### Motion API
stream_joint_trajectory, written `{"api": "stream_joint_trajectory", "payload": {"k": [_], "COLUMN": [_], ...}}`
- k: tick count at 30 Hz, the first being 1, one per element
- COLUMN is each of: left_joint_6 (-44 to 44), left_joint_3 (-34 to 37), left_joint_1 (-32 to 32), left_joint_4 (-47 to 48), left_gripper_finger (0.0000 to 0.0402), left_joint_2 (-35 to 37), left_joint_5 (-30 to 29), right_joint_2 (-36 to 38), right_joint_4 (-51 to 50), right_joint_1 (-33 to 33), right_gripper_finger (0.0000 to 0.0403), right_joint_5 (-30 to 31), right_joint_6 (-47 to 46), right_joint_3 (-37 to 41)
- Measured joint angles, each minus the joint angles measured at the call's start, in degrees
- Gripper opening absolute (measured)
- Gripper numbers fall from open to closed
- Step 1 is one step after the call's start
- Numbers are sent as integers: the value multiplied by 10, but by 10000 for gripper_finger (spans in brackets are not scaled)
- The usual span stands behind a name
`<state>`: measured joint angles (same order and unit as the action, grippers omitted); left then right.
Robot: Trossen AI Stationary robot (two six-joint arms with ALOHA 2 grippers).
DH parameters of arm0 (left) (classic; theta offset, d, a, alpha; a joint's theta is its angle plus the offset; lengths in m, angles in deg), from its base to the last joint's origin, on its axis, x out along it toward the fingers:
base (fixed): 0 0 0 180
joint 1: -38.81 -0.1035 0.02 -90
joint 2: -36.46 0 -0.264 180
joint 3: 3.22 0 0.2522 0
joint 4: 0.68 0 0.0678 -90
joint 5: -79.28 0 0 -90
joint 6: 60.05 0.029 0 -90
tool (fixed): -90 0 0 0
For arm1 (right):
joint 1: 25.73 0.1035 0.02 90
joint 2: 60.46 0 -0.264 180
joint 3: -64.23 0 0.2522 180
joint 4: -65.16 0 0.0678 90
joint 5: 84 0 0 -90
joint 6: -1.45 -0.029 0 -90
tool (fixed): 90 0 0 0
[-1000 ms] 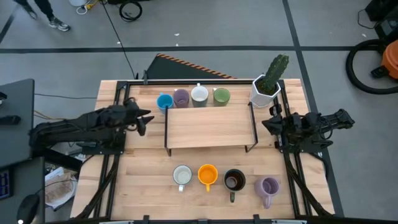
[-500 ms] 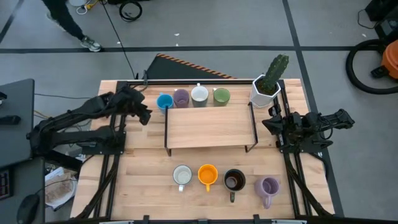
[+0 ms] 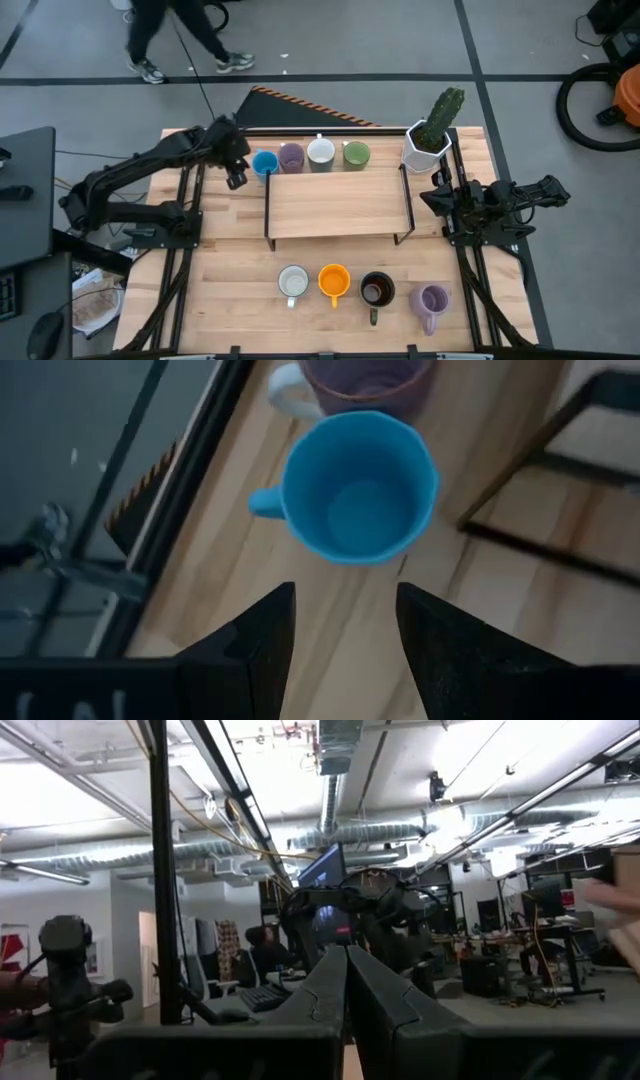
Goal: Place coffee mugs
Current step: Put the light blue mug on the shelf
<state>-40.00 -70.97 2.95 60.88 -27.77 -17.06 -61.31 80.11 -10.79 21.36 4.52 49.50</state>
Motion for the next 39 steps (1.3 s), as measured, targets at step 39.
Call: {"api": "stream_joint_trajectory", "payload": {"k": [39], "left_joint_6": [332], "left_joint_3": [1], "left_joint_1": [-14], "left_joint_4": [-36], "left_gripper_finger": [256], "left_joint_2": [-133], "left_joint_5": [120], "right_joint_2": [0], "right_joint_4": [-5], "right_joint_1": [0], "right_gripper_finger": [18], "right_joint_5": [3], "right_joint_6": [10], "right_joint_3": [0]}}
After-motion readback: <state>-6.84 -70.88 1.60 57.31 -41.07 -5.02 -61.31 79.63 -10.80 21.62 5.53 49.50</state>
